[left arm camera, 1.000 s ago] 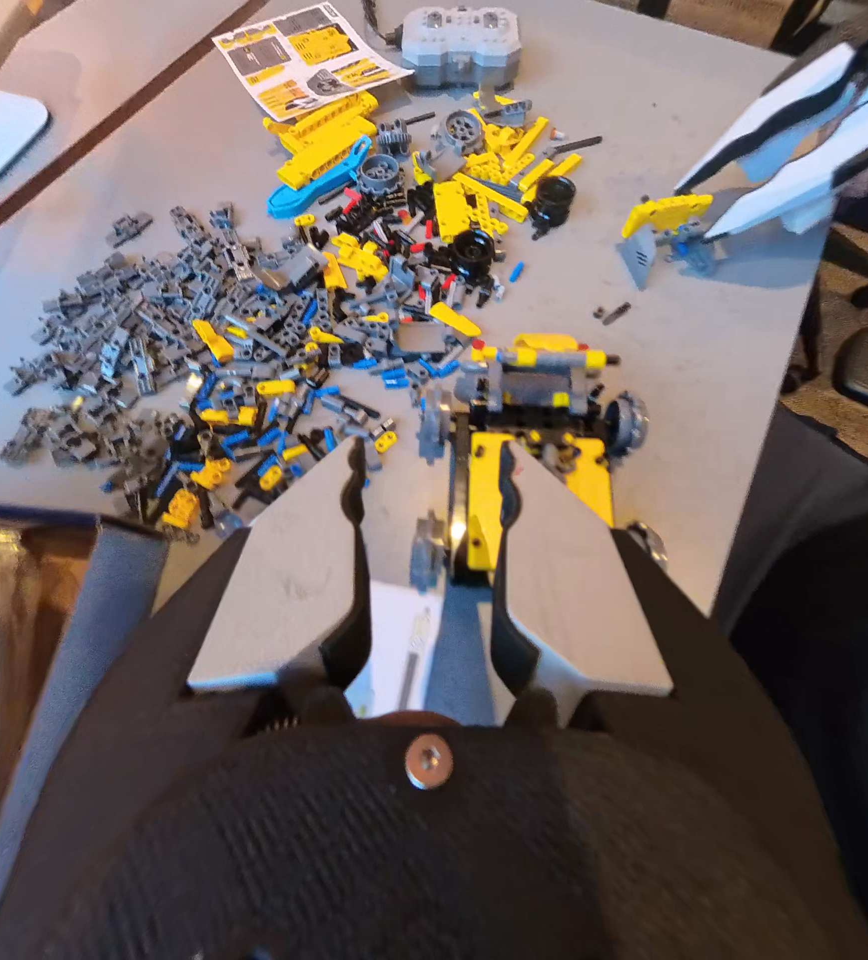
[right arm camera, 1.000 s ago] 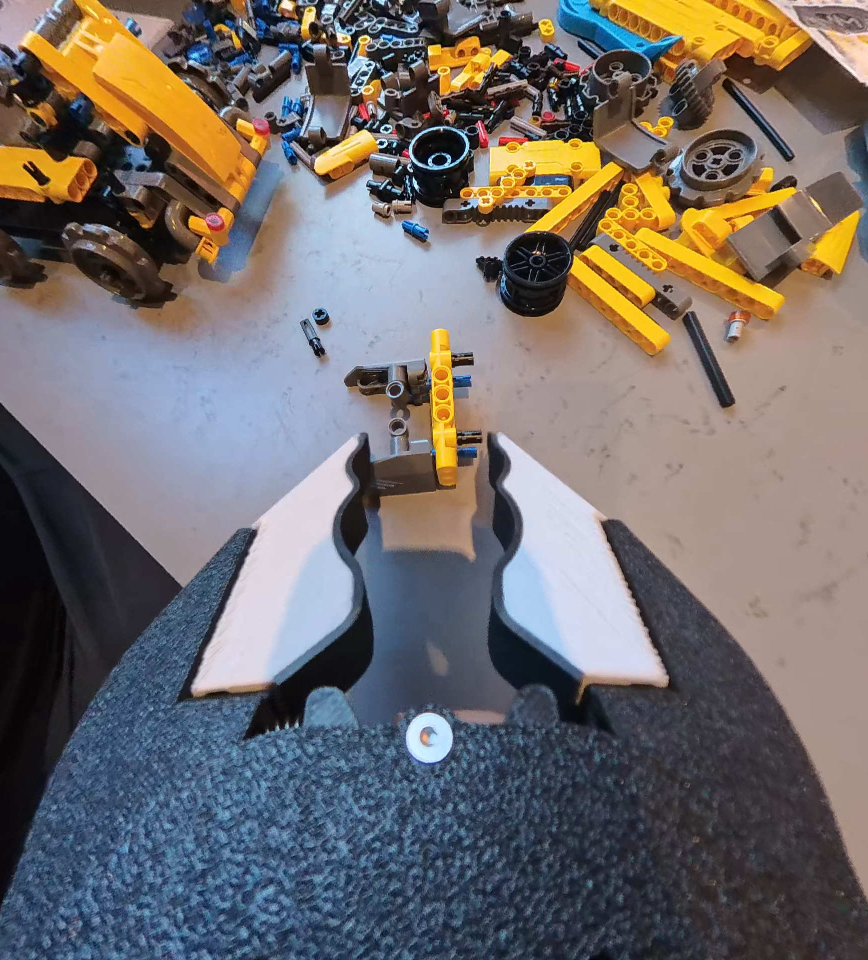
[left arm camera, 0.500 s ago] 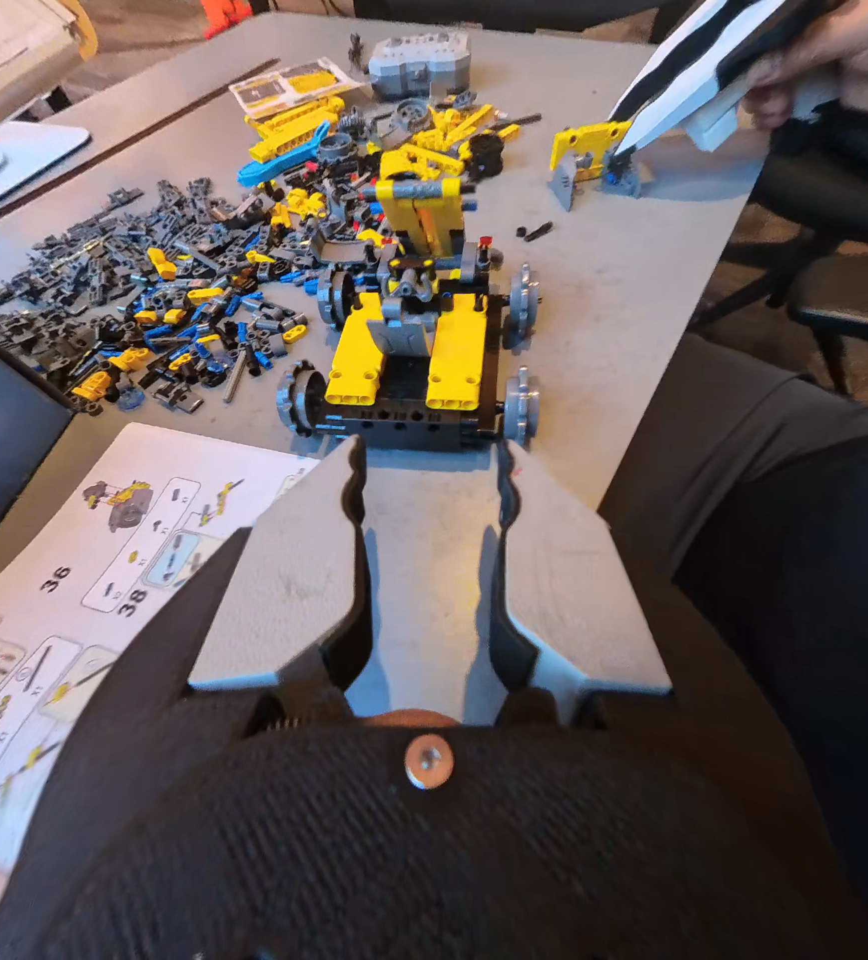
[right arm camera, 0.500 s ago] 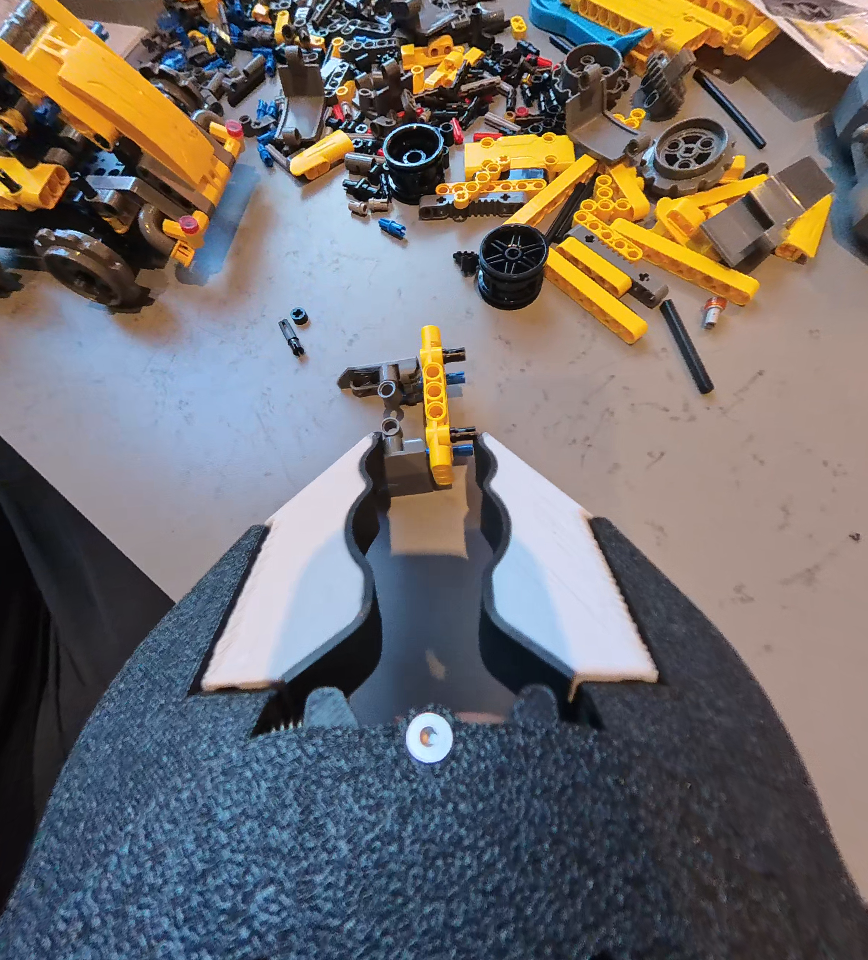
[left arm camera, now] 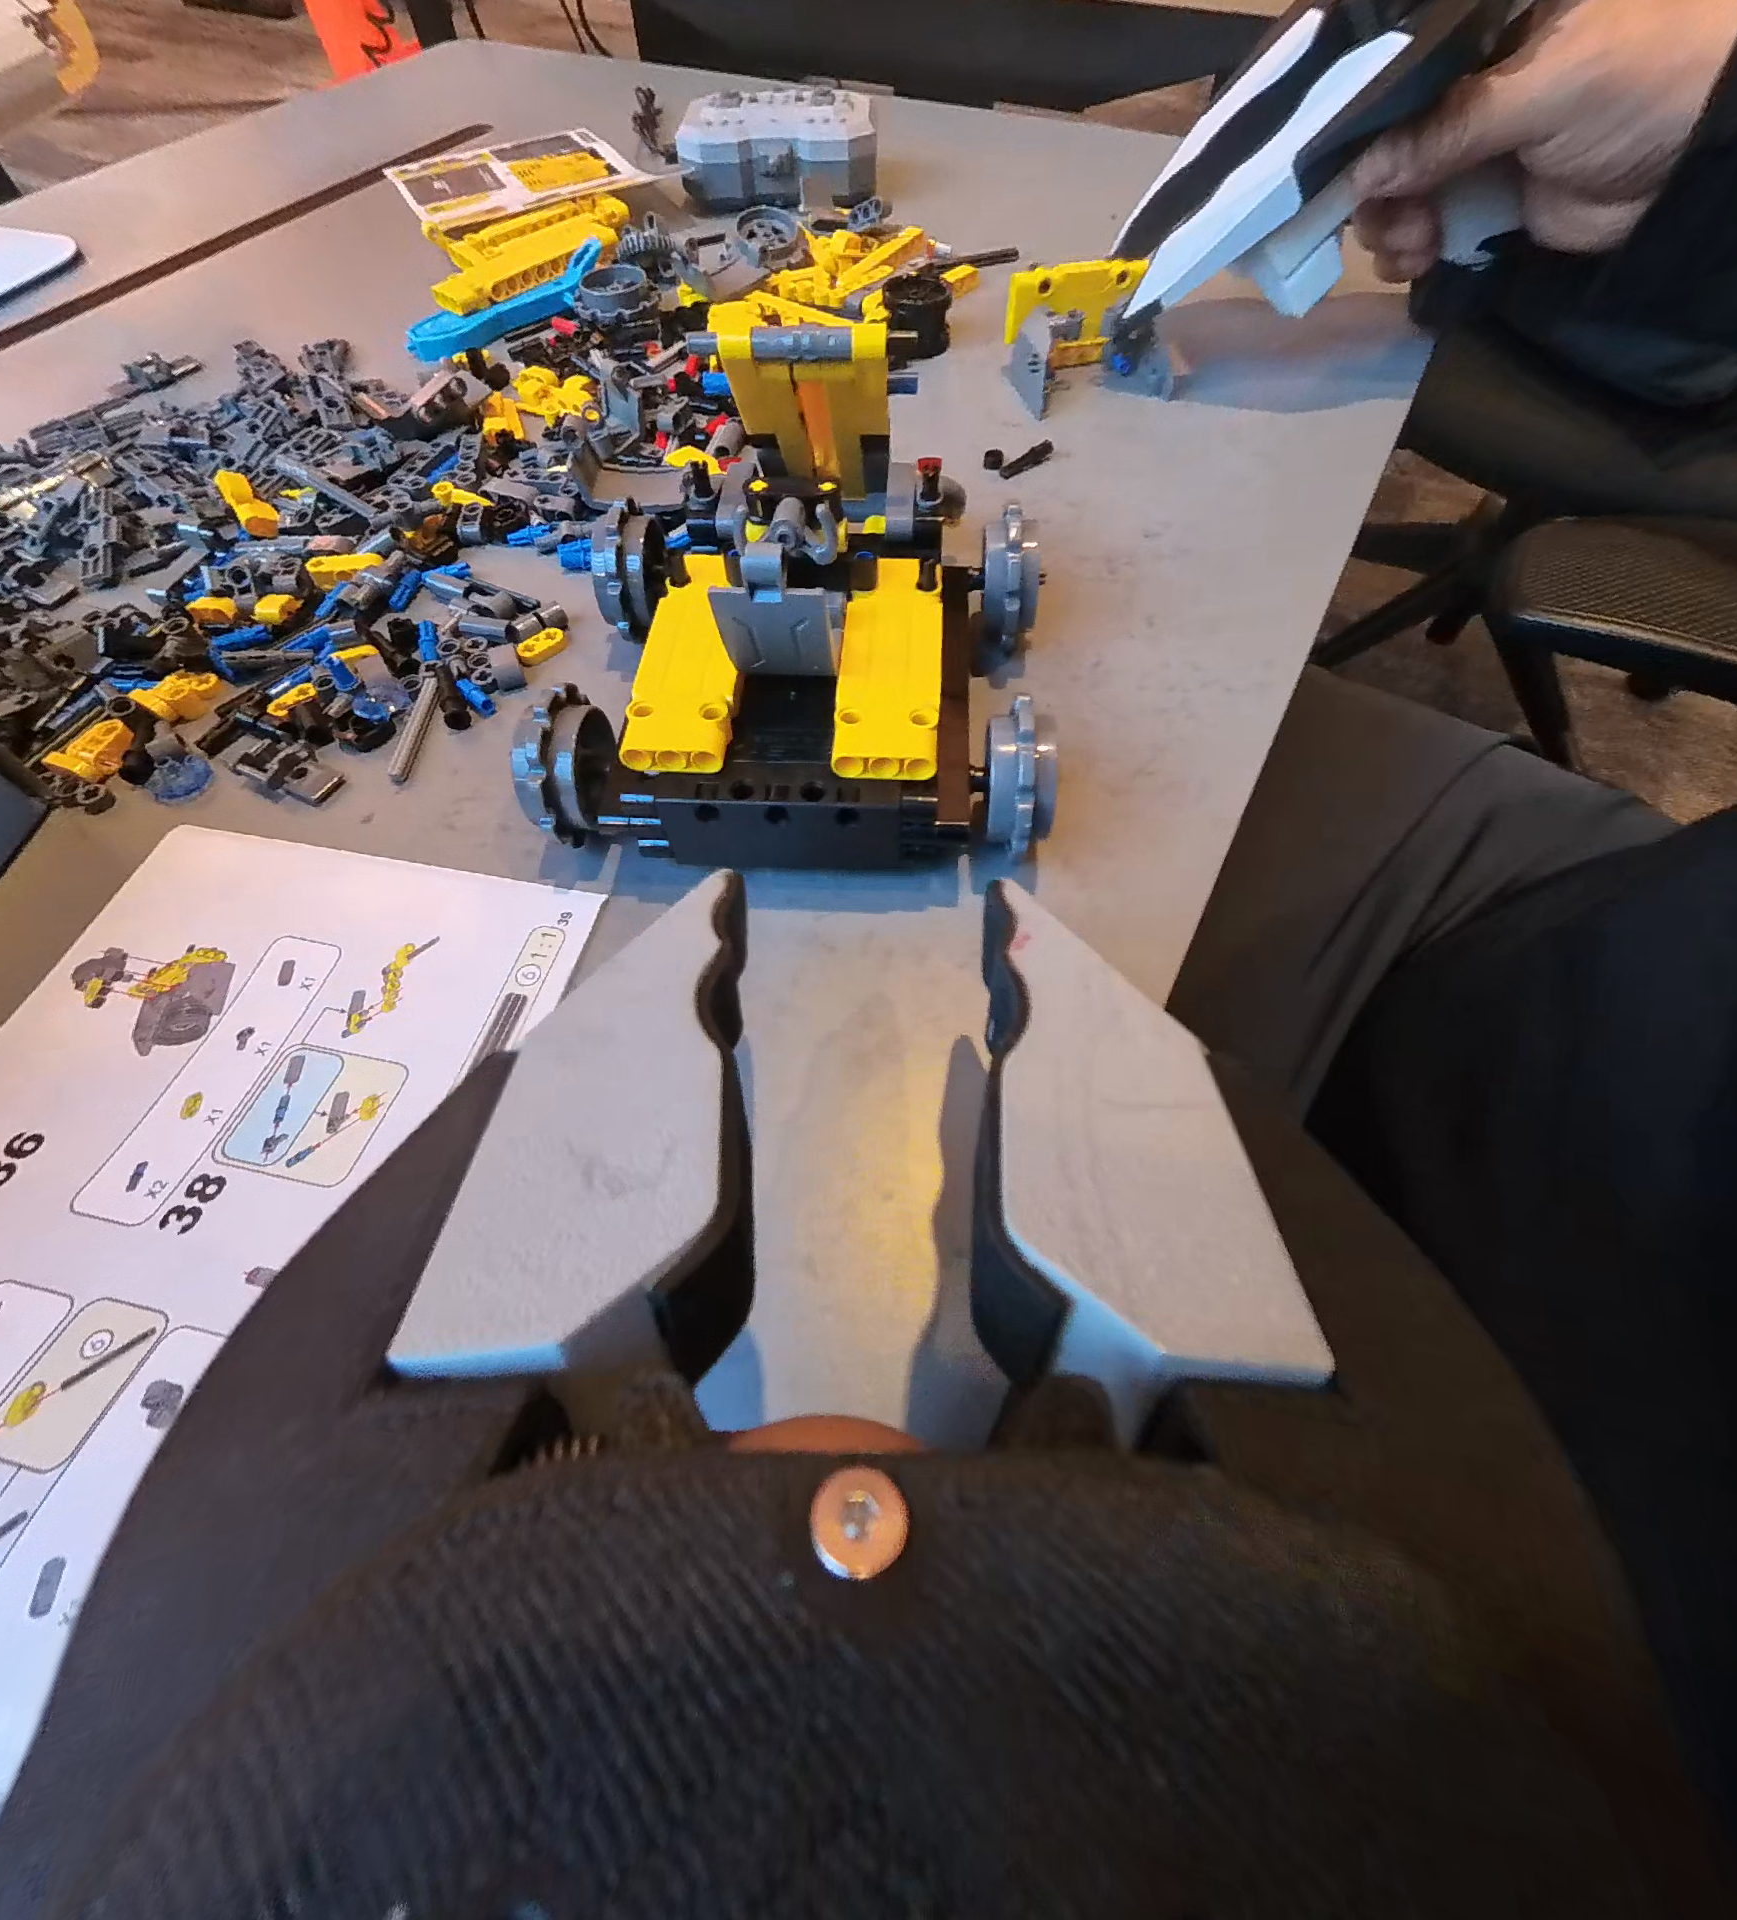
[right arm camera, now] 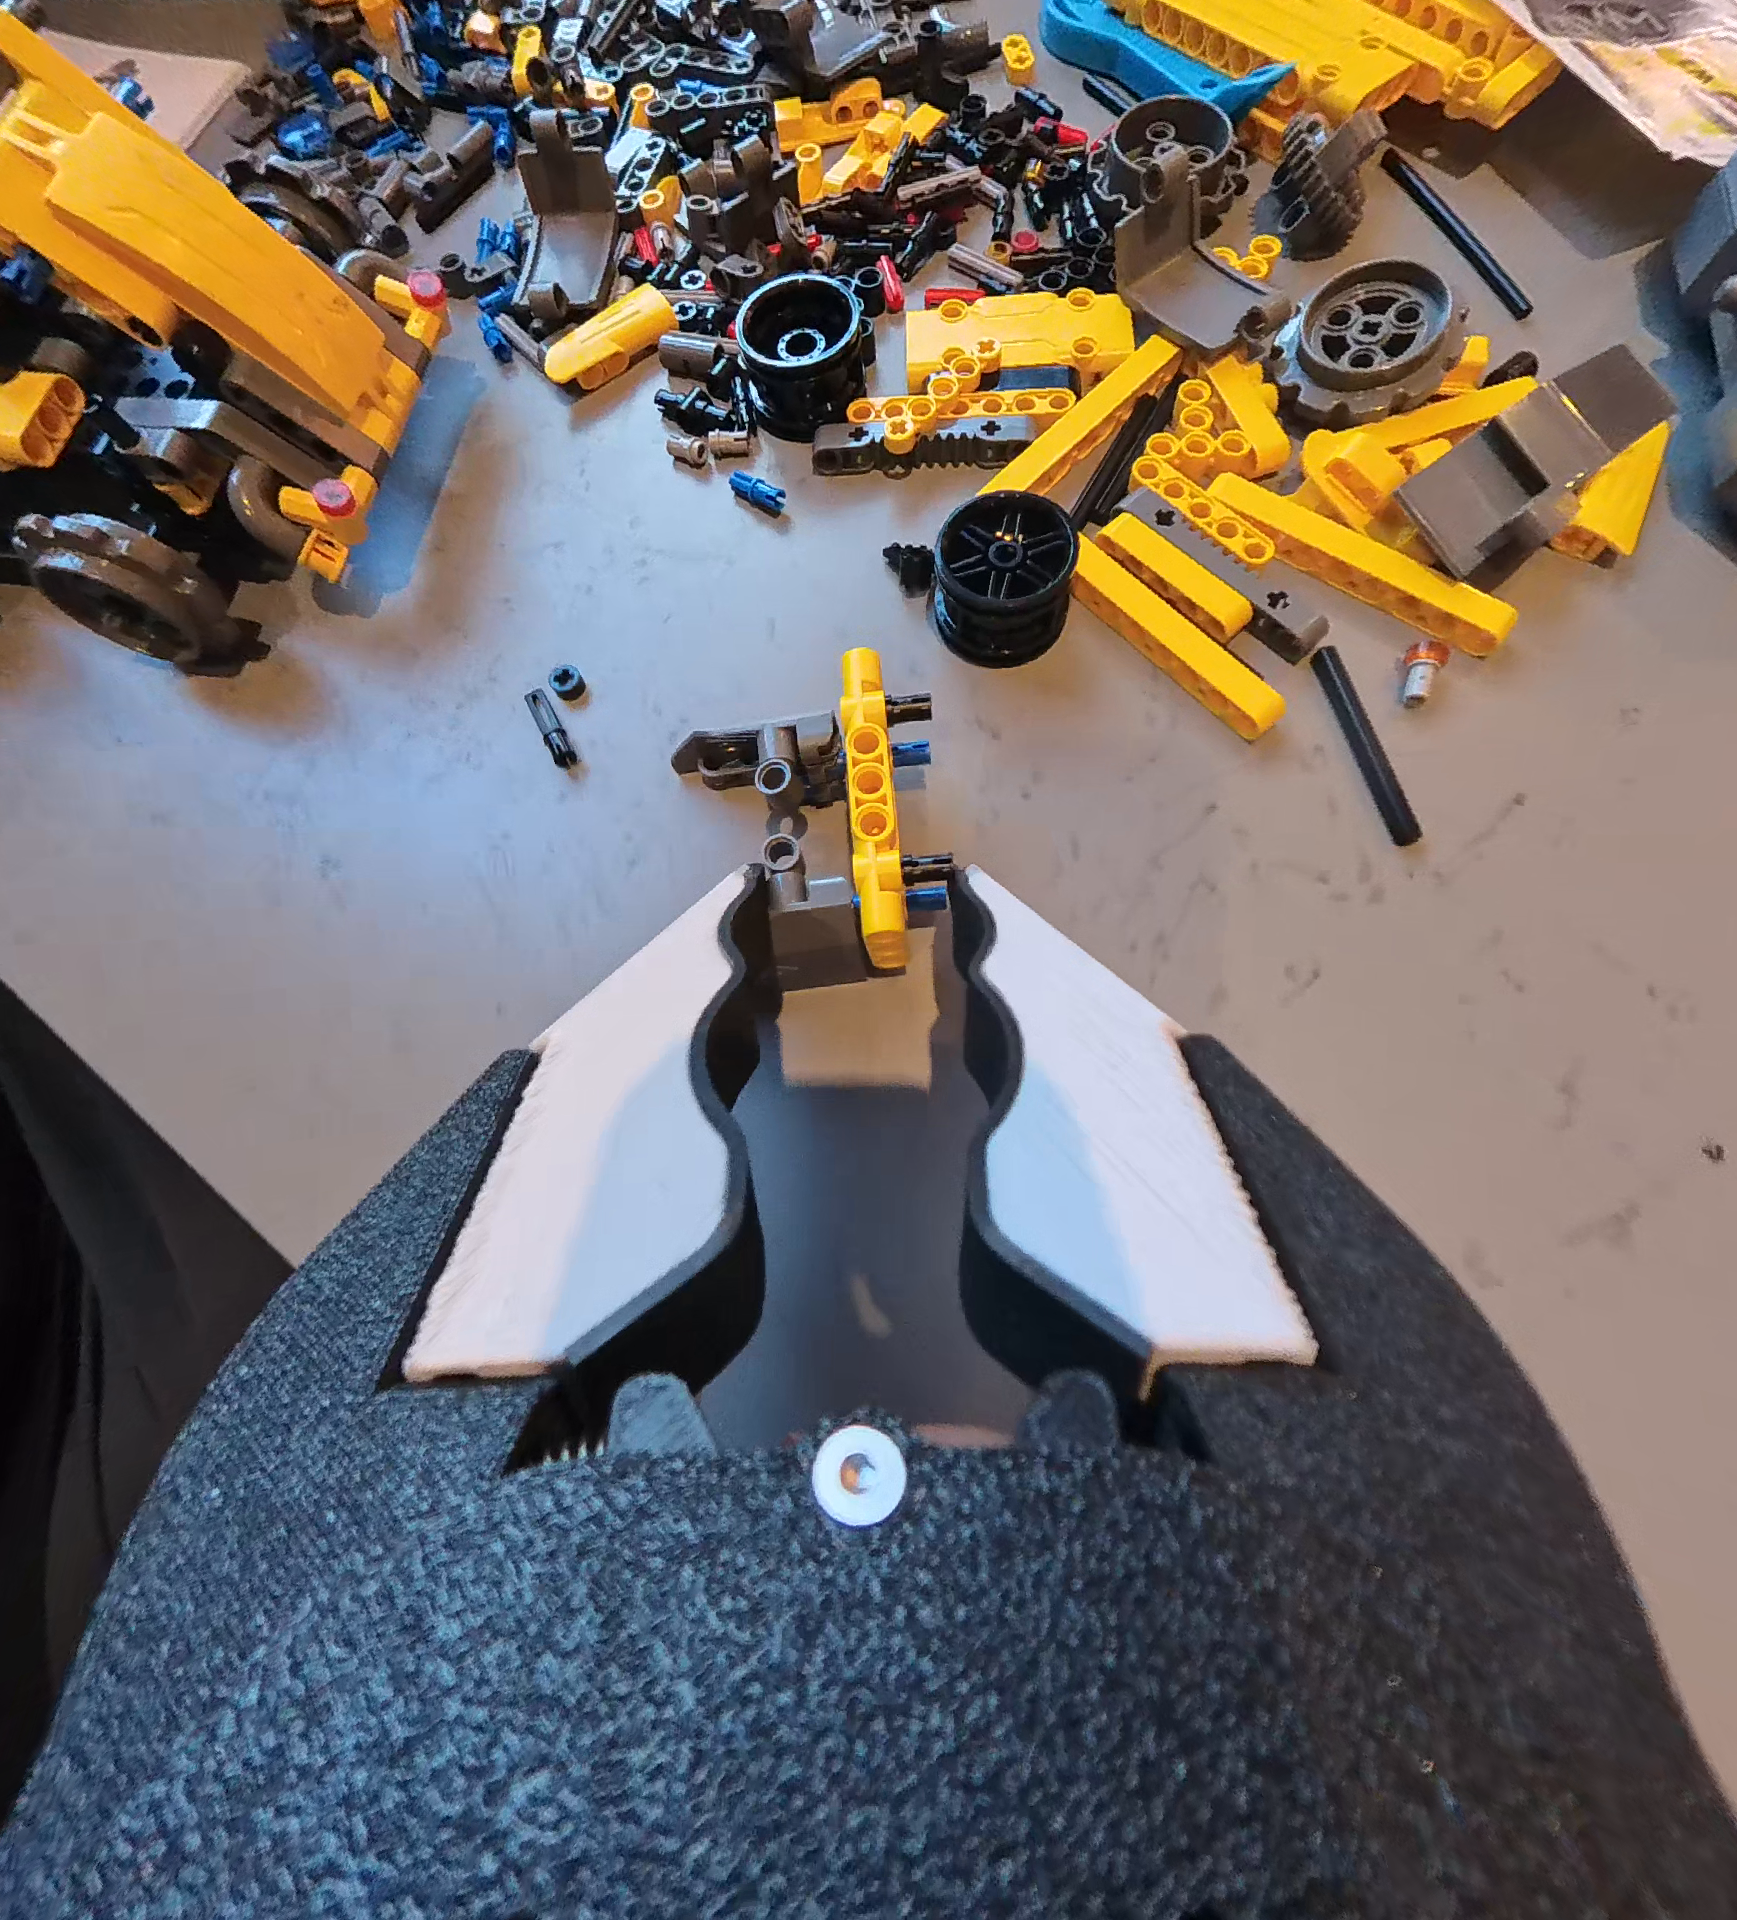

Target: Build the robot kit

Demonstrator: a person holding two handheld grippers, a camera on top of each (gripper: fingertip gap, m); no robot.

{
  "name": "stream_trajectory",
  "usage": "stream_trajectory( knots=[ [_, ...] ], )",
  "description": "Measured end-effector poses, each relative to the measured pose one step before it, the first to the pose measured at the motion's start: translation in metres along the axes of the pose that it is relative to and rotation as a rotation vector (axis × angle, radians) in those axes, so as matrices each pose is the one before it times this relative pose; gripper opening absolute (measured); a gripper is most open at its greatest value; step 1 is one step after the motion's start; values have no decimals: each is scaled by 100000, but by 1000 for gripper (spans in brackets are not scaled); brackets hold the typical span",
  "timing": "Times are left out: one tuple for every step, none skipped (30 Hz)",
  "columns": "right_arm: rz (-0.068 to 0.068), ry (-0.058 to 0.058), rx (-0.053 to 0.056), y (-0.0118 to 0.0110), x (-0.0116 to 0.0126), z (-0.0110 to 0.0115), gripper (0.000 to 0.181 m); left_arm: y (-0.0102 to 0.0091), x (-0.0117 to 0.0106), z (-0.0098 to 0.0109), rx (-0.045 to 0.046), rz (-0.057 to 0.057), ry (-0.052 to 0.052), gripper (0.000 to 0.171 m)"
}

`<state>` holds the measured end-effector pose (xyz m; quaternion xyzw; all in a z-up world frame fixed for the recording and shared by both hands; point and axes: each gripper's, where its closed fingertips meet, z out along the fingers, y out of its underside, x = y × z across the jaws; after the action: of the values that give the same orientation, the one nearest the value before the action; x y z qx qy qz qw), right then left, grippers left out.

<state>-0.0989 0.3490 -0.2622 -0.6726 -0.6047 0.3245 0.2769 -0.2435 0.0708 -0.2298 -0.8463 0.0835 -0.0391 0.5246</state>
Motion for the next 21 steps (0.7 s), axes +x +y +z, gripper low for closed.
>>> stream_trajectory(
  knots=[
    [-139,-441,166,-81,-56,145,35,34,17,-47,128,-279,461,44],
    [-147,-503,309,-97,-54,133,35,26,-50,-58,155,-493,227,43],
    [80,-667,406,-91,-69,144,35,43,-60,-62,4,-595,191,43],
    [359,-707,393,-84,-44,112,35,67,-85,-46,-200,-538,76,42],
    [431,-550,298,-65,-16,96,35,45,-81,-42,-126,-492,-9,41],
    [345,-381,99,-37,-7,69,35,29,-4,-38,2,-416,427,41],
    [58,-174,4,-48,-1,54,35,44,9,-26,-85,-276,396,41],
    [-193,-34,-4,-27,-23,40,35,56,-40,-24,-217,-186,-37,40],
    [-184,-29,-30,-23,-23,39,35,66,-22,-2,-302,-79,-42,40],
    [-25,-105,-38,-11,-34,22,35,63,-3,8,-325,18,15,40],
    [110,-251,-15,1,-22,12,35,76,-6,19,-389,17,-63,40],
    [233,-369,-20,4,-17,2,35,73,-7,3,-397,-20,-28,40],
    [290,-316,-25,4,-4,1,35,50,-8,1,-270,10,-111,40],
    [105,-31,30,-5,-2,1,35,42,1,-15,-117,114,-29,40],
    [-222,218,76,-6,-16,-19,35,41,13,-19,-80,113,-31,40],
    [-463,163,87,11,-44,-17,35,8,-8,-6,70,22,-141,40],
    [-600,16,161,7,-87,-47,36,-5,-46,13,-22,-149,-234,39],
    [-581,127,460,-23,-54,-79,37,48,-73,53,-422,-509,-238,39],
    [-304,145,857,-65,-13,-114,37,65,-81,86,-665,-840,-107,39],
    [88,-138,1203,-107,-21,-146,37,52,-73,83,-543,-893,50,39],
    [443,-382,1311,-135,-2,-158,37,43,-29,64,-467,-669,154,39]
  ],
)
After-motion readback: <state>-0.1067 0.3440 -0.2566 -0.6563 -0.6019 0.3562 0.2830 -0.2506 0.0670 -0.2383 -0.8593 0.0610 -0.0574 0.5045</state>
